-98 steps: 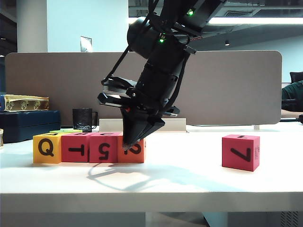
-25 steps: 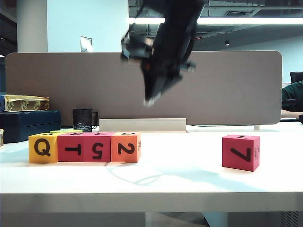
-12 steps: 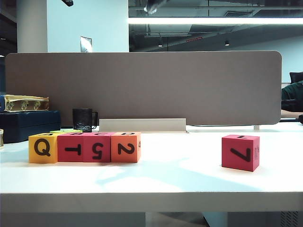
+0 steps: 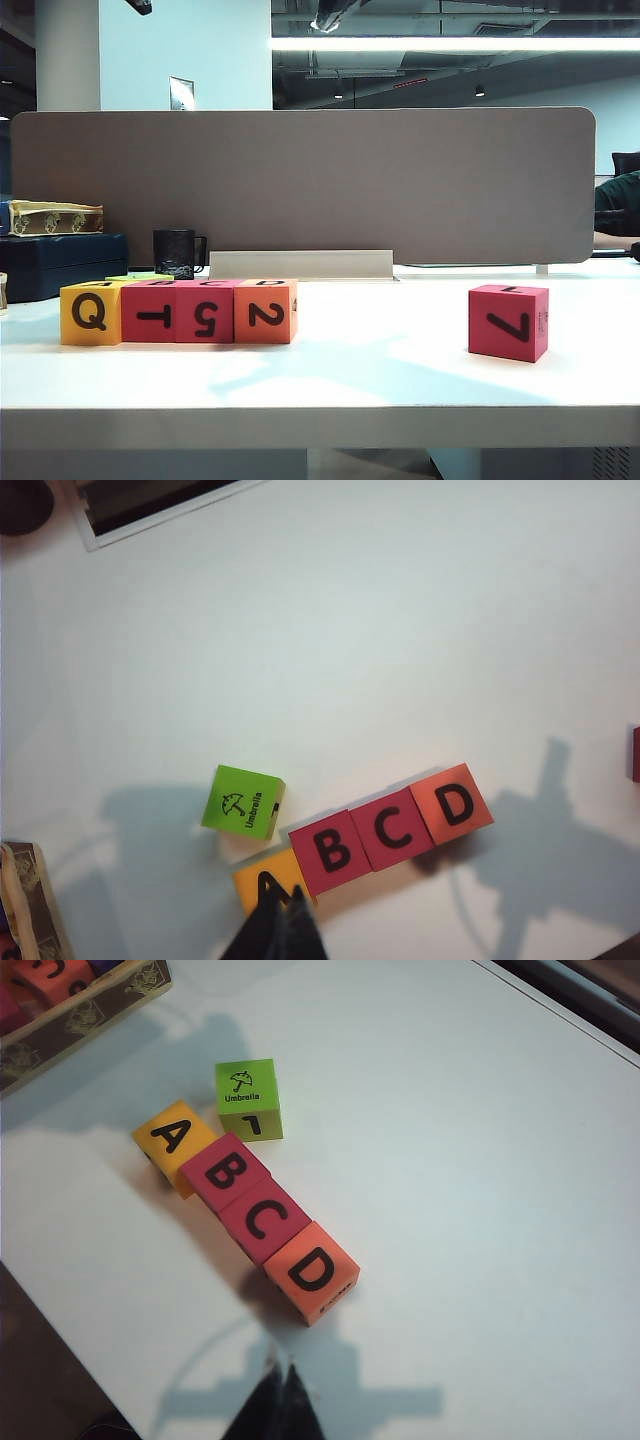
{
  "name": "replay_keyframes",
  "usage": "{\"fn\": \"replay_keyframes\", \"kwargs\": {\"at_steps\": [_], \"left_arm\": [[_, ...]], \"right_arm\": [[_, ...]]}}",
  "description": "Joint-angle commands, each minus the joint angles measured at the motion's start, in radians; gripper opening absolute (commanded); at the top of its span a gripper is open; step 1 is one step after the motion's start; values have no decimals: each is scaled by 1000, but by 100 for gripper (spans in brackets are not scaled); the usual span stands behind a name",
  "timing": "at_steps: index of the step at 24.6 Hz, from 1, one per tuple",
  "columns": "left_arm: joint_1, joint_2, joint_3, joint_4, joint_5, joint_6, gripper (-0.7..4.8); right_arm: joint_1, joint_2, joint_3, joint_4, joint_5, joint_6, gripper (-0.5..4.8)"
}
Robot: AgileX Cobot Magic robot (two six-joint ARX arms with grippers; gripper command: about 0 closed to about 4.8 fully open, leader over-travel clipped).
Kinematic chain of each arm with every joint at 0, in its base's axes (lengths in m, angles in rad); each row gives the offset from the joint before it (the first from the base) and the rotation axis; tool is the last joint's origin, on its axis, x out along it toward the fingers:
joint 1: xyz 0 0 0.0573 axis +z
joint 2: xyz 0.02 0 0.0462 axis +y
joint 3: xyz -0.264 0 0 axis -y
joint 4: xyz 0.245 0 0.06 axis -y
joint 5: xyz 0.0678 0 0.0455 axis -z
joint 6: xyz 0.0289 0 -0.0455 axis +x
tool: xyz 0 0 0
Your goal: Select the appropriate blocks from the scattered letter blocks on the table and arrange them in a row to spell out "ABCD".
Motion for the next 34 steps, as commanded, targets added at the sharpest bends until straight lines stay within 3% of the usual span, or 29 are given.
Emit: {"fn": "replay_keyframes", "kwargs": {"at_steps": [1, 19, 25, 31, 34], "left_arm": [[1, -5, 2, 4, 0, 0, -6], [1, -5, 2, 34, -28, 23, -6], [1, -90, 0, 168, -71, -110, -6], [1, -196, -5, 373, -89, -113, -6], [1, -251, -118, 578, -168, -105, -6]], "right_arm": [[1, -3, 2, 12, -2, 3, -1], [1, -3, 2, 13, -2, 3, -1], [1, -3, 2, 13, -2, 3, -1], [1, -3, 2, 13, -2, 3, -1], [1, -3, 2, 13, -2, 3, -1]]}}
